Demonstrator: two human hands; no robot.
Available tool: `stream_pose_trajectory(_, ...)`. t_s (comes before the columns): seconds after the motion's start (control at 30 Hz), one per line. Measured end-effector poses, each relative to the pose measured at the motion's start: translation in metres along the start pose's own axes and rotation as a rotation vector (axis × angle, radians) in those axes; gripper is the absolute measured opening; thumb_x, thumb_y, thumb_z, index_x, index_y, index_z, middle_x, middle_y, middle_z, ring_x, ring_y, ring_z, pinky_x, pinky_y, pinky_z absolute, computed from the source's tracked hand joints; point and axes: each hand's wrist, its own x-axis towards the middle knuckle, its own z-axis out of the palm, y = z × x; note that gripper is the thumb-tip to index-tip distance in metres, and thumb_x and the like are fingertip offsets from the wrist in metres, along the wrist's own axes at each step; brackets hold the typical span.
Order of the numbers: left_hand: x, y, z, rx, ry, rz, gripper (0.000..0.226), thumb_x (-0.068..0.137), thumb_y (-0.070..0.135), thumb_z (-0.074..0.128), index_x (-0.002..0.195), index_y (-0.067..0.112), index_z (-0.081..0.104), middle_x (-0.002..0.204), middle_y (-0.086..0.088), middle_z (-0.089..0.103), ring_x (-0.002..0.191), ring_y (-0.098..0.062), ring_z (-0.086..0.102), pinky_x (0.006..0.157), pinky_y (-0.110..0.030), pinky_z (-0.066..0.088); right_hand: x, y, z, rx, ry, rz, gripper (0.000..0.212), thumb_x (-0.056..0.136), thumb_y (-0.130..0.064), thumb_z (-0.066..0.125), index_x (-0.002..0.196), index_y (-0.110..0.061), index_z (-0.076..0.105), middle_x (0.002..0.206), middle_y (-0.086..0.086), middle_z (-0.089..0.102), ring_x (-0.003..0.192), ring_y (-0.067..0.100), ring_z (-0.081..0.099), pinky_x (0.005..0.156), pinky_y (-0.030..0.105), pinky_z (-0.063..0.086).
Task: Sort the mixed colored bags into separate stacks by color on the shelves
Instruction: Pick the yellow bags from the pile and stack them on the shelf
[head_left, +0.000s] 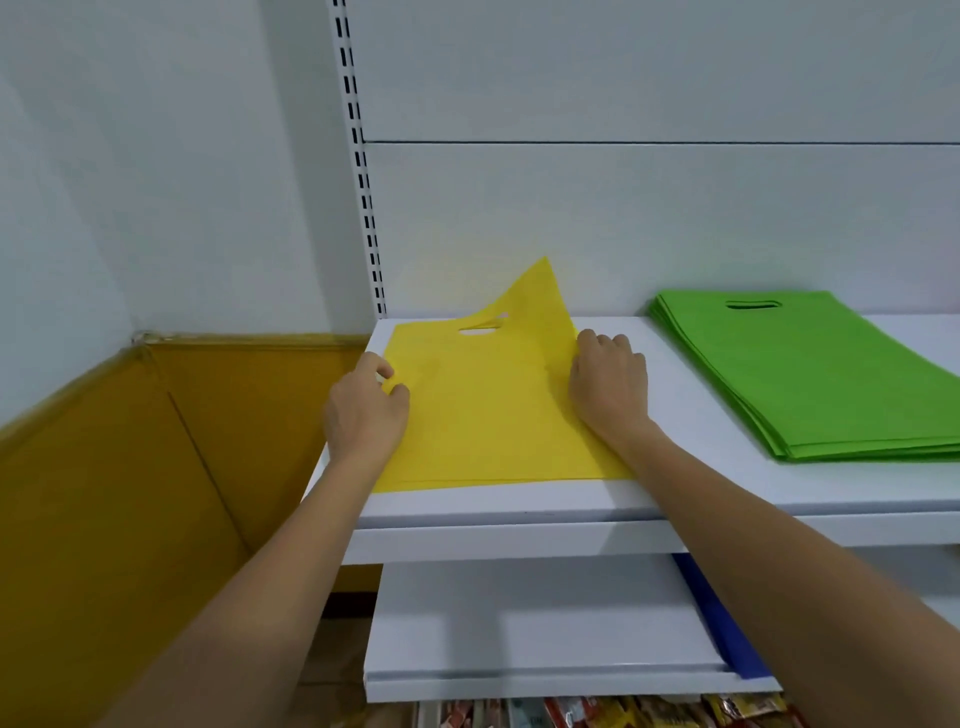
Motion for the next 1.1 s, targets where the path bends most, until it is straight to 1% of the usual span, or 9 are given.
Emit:
stream_pose_trajectory(0.13, -0.006, 0.005, -0.006, 0.012, 0.061, 0.058, 0.025, 0.09, 0.02, 0.055, 0.114, 0.016, 0.051, 0.106, -0.011, 0.065, 0.098, -0.033, 0.056, 0.07, -0.034, 0.039, -0.004, -0.001, -0.012, 0.222, -0.009, 0.004, 0.035, 0.089, 0.001, 0.036, 0.124, -0.004, 0.04, 0.107, 0.018, 0.056, 0.096, 0.035, 0.053, 0.067, 0.034, 0.028)
stream_pose_trajectory(0.2, -0.008, 0.005, -0.011, 0.009, 0.056, 0.158, 0.03, 0.091, 0.021, 0.056, 0.119, 0.015, 0.05, 0.106, -0.009, 0.064, 0.097, -0.033, 0.057, 0.071, -0.035, 0.04, -0.004, 0.003, -0.023, 0.31, -0.018, 0.013, 0.06, 0.086, 0.003, 0.038, 0.142, -0.014, 0.027, 0.101, 0.015, 0.055, 0.091, 0.033, 0.054, 0.065, 0.033, 0.031)
stream_pose_trajectory(0.27, -0.011, 0.007, -0.019, 0.021, 0.042, 0.318, 0.024, 0.091, 0.019, 0.056, 0.115, 0.014, 0.057, 0.103, -0.007, 0.063, 0.093, -0.03, 0.057, 0.073, -0.033, 0.039, -0.003, 0.009, -0.036, 0.298, -0.017, 0.015, 0.075, 0.083, 0.005, 0.04, 0.148, -0.025, 0.018, 0.098, 0.012, 0.051, 0.089, 0.031, 0.052, 0.065, 0.036, 0.035)
stream_pose_trajectory(0.4, -0.023, 0.024, -0.026, -0.035, -0.047, 0.462, 0.022, 0.092, 0.012, 0.054, 0.111, 0.008, 0.065, 0.107, -0.012, 0.064, 0.098, -0.027, 0.057, 0.08, -0.025, 0.035, -0.012, 0.033, -0.06, 0.246, 0.023, 0.028, 0.056, 0.087, -0.001, 0.042, 0.141, -0.015, 0.039, 0.122, 0.019, 0.048, 0.106, 0.036, 0.052, 0.081, 0.039, 0.04)
stream_pose_trajectory(0.57, -0.059, 0.081, -0.006, -0.055, -0.208, 0.54, 0.037, 0.094, 0.001, 0.042, 0.128, 0.008, 0.055, 0.132, -0.011, 0.054, 0.122, -0.027, 0.048, 0.098, -0.029, 0.034, -0.043, 0.103, -0.113, 0.169, 0.133, 0.169, 0.039, 0.089, -0.007, 0.042, 0.127, 0.0, 0.045, 0.121, 0.019, 0.046, 0.103, 0.038, 0.052, 0.078, 0.04, 0.04)
stream_pose_trajectory(0.7, -0.112, 0.147, 0.038, -0.14, -0.341, 0.632, 0.041, 0.091, 0.006, 0.051, 0.132, 0.009, 0.051, 0.134, -0.011, 0.051, 0.122, -0.027, 0.048, 0.101, -0.032, 0.035, -0.085, 0.196, -0.16, 0.049, 0.175, 0.281, 0.031, 0.092, -0.01, 0.04, 0.12, 0.002, 0.047, 0.117, 0.021, 0.047, 0.1, 0.039, 0.052, 0.078, 0.041, 0.04)
stream_pose_trajectory(0.8, -0.17, 0.208, 0.077, -0.208, -0.433, 0.699, 0.043, 0.091, 0.013, 0.053, 0.133, 0.01, 0.049, 0.135, -0.01, 0.051, 0.122, -0.026, 0.047, 0.102, -0.033, 0.035, -0.133, 0.276, -0.193, -0.043, 0.167, 0.398, 0.028, 0.094, -0.01, 0.04, 0.118, 0.002, 0.049, 0.115, 0.021, 0.046, 0.099, 0.04, 0.052, 0.078, 0.044, 0.04)
stream_pose_trajectory(1.0, -0.321, 0.326, 0.154, -0.262, -0.682, 0.858, 0.047, 0.09, 0.005, 0.051, 0.136, 0.011, 0.046, 0.136, -0.013, 0.048, 0.124, -0.027, 0.045, 0.102, -0.031, 0.032, -0.26, 0.427, -0.272, -0.13, 0.032, 0.701, 0.042, 0.09, -0.002, 0.043, 0.132, -0.004, 0.045, 0.125, 0.017, 0.047, 0.112, 0.038, 0.048, 0.083, 0.041, 0.043)
stream_pose_trajectory(1.1, -0.403, 0.37, 0.187, -0.28, -0.831, 0.866, 0.05, 0.091, 0.007, 0.049, 0.14, 0.01, 0.04, 0.144, -0.01, 0.041, 0.131, -0.024, 0.04, 0.104, -0.032, 0.032, -0.323, 0.489, -0.305, -0.171, 0.02, 0.841, 0.03, 0.091, -0.002, 0.041, 0.12, 0.001, 0.05, 0.117, 0.016, 0.047, 0.106, 0.038, 0.049, 0.08, 0.042, 0.041)
